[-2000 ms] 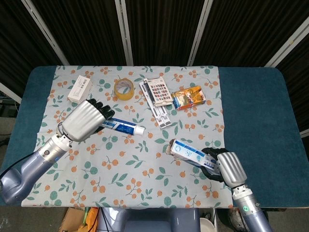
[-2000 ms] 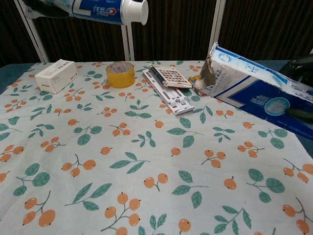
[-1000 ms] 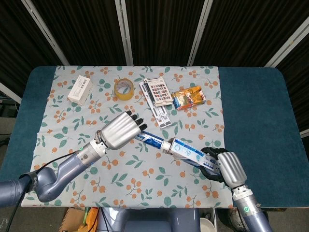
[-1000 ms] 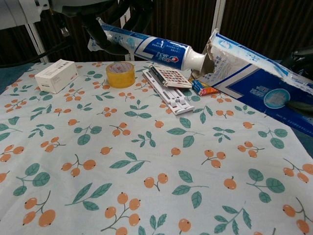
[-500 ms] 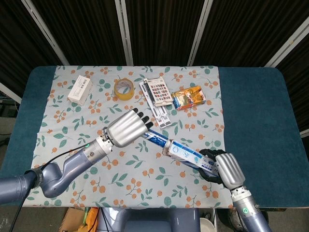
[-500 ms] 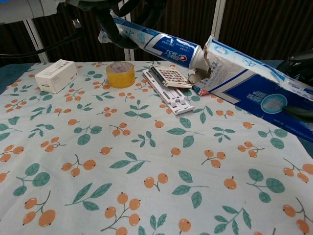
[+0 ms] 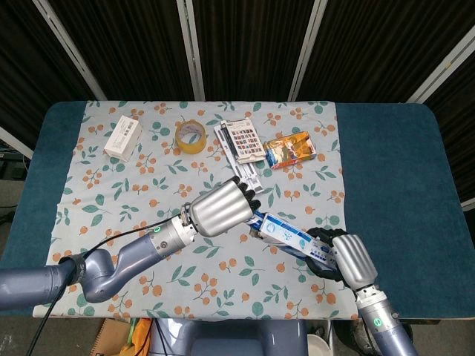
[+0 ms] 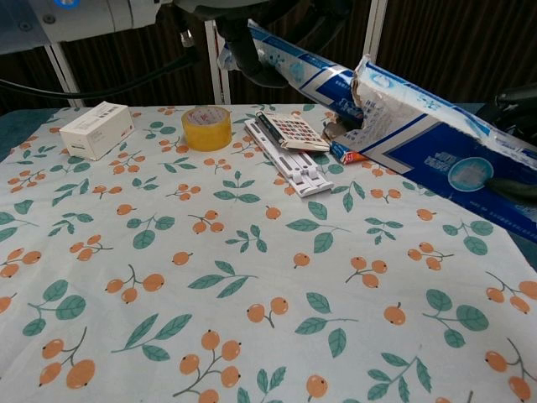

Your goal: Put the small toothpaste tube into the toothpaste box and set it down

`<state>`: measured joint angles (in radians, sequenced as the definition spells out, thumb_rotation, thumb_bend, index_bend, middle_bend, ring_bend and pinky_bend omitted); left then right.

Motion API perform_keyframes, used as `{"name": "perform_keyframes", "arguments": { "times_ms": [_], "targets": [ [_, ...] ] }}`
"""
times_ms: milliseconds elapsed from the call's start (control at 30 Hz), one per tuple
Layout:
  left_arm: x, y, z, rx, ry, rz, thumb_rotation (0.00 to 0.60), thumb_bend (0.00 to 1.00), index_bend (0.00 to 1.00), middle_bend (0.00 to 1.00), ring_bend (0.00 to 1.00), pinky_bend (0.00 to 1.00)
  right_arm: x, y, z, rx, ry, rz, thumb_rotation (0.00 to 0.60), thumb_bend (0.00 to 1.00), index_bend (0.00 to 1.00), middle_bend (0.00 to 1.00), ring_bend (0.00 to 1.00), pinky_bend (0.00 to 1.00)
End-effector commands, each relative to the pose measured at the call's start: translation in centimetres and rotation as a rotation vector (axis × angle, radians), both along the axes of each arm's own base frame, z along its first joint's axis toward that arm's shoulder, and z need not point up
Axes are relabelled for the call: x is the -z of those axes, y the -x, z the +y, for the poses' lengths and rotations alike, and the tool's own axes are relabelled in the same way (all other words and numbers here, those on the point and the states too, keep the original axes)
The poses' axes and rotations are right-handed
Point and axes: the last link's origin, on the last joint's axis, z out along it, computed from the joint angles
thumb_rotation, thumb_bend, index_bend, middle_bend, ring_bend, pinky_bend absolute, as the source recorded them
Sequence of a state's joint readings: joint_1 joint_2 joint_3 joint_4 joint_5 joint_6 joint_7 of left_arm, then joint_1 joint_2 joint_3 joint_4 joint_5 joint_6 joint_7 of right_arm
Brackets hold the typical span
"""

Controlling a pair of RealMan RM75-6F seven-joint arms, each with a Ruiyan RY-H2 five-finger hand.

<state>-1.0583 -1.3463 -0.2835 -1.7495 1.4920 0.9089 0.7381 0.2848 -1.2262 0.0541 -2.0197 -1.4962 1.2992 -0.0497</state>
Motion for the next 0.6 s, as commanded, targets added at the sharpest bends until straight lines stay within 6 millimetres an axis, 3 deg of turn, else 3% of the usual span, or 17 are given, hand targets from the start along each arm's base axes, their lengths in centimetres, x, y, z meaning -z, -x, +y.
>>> {"name": "perform_keyframes", "arguments": {
  "times_ms": [33, 200, 433, 600],
  "targets": [
    [0.3, -1.1, -0.3, 0.07, -0.042, 0.009, 0.6, 0.47, 0.7, 0.71, 0.63, 0.7, -0.1, 0.0, 0.0, 0.018, -0.006, -0.021, 0.6, 0.36, 0.51, 0.58, 0.51, 0.43],
    [0.8, -2.8, -1.0, 0.212, -0.126, 0.012, 0.6, 0.37, 0.62, 0.59, 0.51, 0.6, -0.3, -0.1, 0.0, 0.049, -0.023, -0.067, 0.6, 0.36, 0.51, 0.58, 0.51, 0.43],
    [1.5, -4.4, -2.0, 0.35, -0.23, -0.022, 0.6, 0.07, 0.39, 0.33, 0.28, 0.39, -0.9, -0.6, -0.1, 0.092, -0.034, -0.193, 0.6, 0.36, 0.51, 0.58, 0.51, 0.43],
    [1.1, -5.2, -2.3, 0.362, -0.297, -0.12, 0.6, 0.0, 0.29, 0.23, 0.19, 0.3, -1.3, -1.1, -0.1, 0.121, -0.047, -0.315, 0.6, 0.36, 0.51, 0.58, 0.51, 0.43]
  ]
}}
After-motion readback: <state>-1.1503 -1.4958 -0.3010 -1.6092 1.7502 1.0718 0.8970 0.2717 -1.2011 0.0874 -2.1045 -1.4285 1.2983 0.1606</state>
